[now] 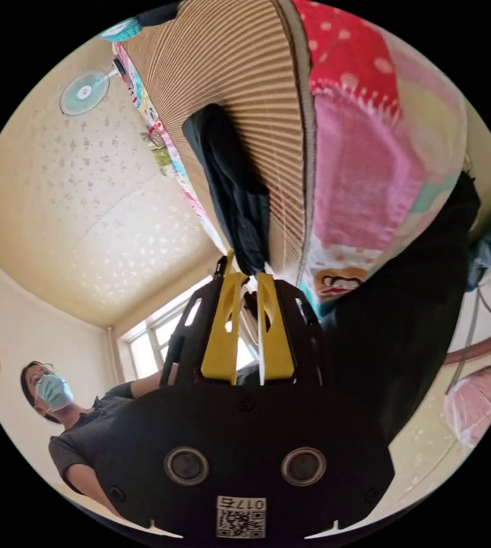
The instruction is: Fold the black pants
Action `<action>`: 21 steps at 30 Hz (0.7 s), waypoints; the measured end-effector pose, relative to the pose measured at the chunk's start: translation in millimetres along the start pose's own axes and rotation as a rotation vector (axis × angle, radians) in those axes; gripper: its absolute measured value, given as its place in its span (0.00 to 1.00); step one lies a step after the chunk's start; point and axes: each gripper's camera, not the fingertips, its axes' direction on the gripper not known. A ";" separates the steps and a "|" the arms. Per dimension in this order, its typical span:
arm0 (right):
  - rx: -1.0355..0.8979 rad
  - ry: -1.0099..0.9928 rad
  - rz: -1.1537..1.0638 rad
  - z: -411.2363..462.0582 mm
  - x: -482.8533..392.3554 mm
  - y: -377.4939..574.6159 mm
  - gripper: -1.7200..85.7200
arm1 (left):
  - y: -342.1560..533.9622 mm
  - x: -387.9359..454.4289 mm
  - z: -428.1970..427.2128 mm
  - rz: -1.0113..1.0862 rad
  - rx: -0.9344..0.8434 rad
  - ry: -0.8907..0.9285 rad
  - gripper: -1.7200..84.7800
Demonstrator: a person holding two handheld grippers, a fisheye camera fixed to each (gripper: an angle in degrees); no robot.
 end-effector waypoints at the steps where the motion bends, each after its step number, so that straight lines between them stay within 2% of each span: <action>1: -0.013 -0.032 0.014 7.4 2.0 -6.0 0.16 | 4.5 3.0 -4.5 -0.007 -0.011 0.000 0.19; 2: -0.039 -0.055 0.027 16.2 4.0 -13.3 0.23 | 6.8 3.4 -5.8 -0.014 -0.031 0.011 0.17; 4: -0.072 -0.095 0.030 29.4 6.2 -24.7 0.28 | 21.6 1.0 -5.3 -0.037 -0.146 0.165 0.11; 6: -0.075 -0.146 0.018 40.1 6.9 -34.9 0.31 | 42.7 3.8 -7.9 -0.026 -0.163 0.256 0.10; 8: -0.053 -0.216 0.019 51.5 8.7 -48.0 0.37 | 67.4 8.9 -11.7 -0.033 -0.190 0.281 0.09; 10: -0.016 -0.275 0.024 57.6 8.8 -56.8 0.39 | 104.2 16.8 -20.8 -0.042 -0.188 0.299 0.09; 12: 0.003 -0.328 0.021 64.8 5.3 -65.6 0.35 | 131.3 22.3 -28.3 -0.044 -0.205 0.284 0.09; 13: -0.011 -0.349 0.010 70.8 -1.2 -71.8 0.30 | 148.6 25.6 -34.6 -0.044 -0.219 0.260 0.09; 14: -0.059 -0.267 0.013 78.0 -10.9 -76.5 0.23 | 156.8 27.2 -38.6 -0.040 -0.222 0.250 0.09; 17: -0.216 0.040 -0.127 110.5 -58.4 -74.6 0.13 | 191.8 32.5 -68.6 -0.005 -0.190 0.258 0.09; 21: -0.350 0.101 -0.313 171.1 -118.9 -58.6 0.11 | 236.3 28.0 -145.7 0.064 -0.074 0.315 0.09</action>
